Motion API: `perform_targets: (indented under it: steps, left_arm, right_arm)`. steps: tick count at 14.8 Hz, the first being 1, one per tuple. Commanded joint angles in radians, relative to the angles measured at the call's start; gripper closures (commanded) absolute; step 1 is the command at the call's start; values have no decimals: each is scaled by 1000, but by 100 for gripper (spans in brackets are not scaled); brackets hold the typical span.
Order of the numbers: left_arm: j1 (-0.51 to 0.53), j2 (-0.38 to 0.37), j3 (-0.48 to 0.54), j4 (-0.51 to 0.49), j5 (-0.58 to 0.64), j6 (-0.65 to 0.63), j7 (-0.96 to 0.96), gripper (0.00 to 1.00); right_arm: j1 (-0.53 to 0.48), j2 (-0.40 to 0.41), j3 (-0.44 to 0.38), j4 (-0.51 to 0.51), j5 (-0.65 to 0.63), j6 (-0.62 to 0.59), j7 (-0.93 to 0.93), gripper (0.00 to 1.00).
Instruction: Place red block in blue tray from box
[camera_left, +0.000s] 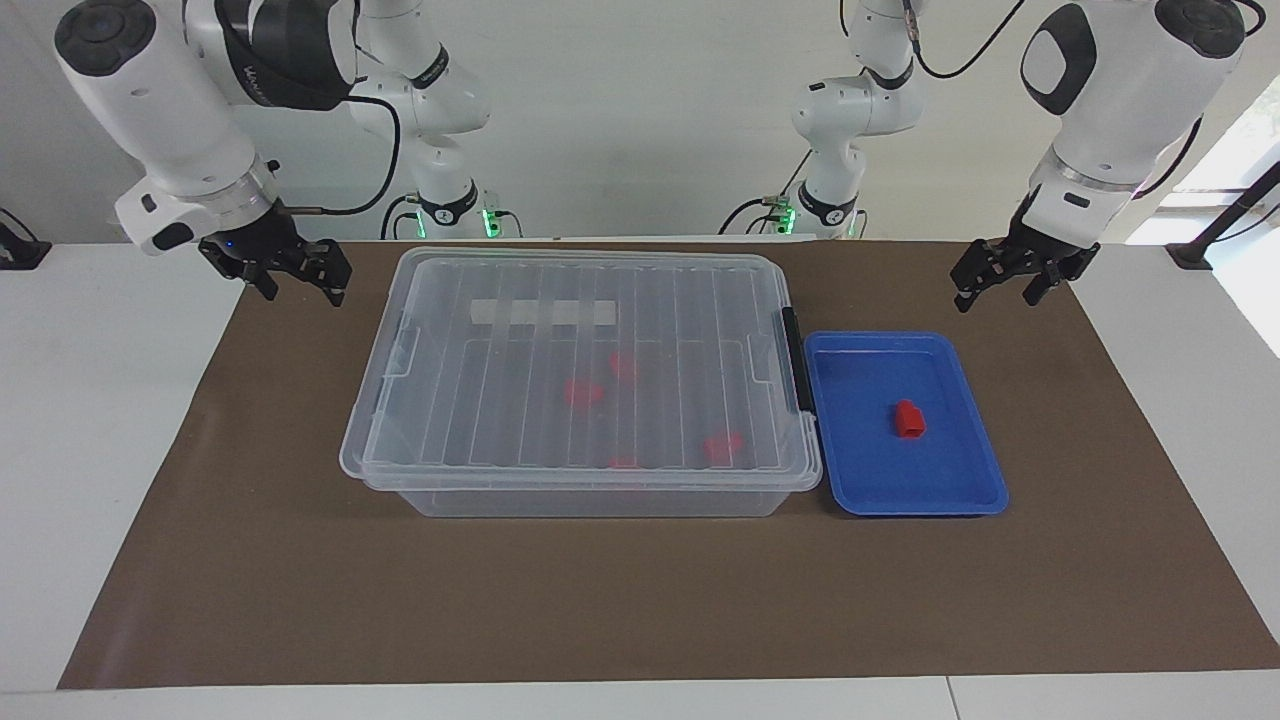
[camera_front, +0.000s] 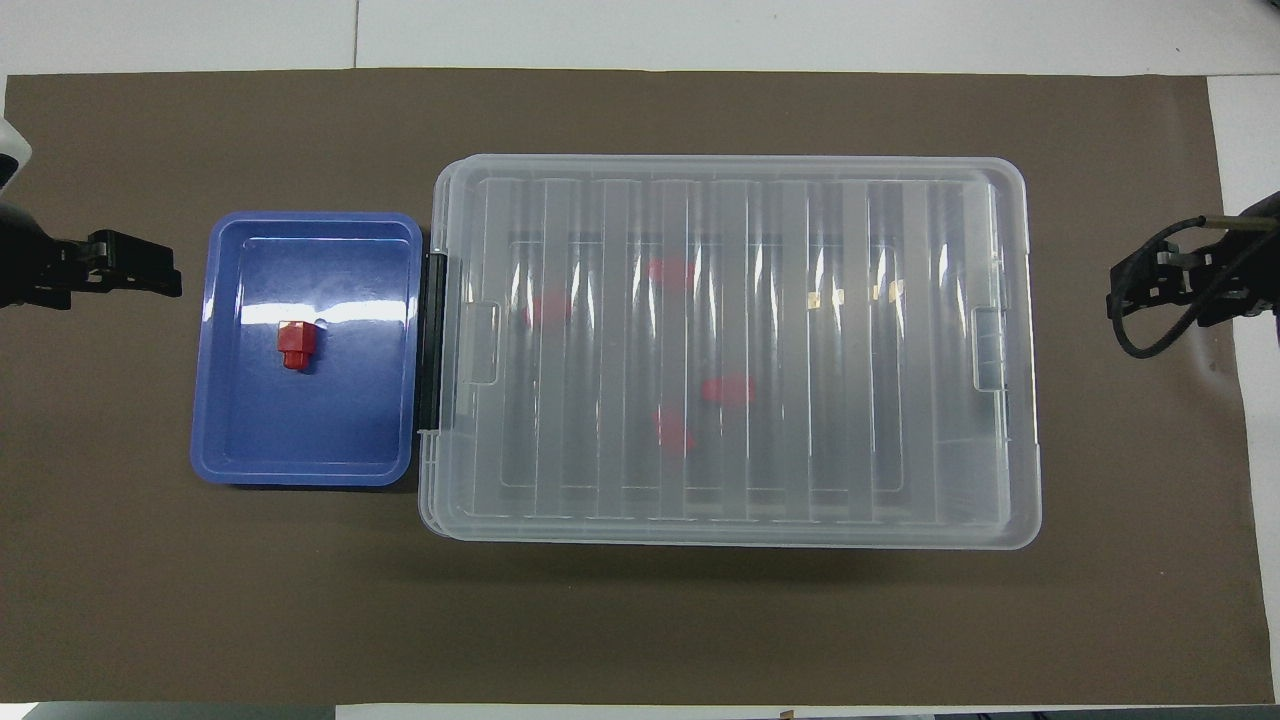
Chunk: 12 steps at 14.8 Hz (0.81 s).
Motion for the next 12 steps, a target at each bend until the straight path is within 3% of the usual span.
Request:
perform_targets:
  steps: [1,12]
  left_arm:
    - [11,-20,-5,-22,-1,14,8,0]
    - [11,-20,-5,-22,-1,14,8,0]
  right_arm:
    - [-15,6,7,18,14,6,-17,0]
    - [-7,-24,16,-8,12,12,-13,0]
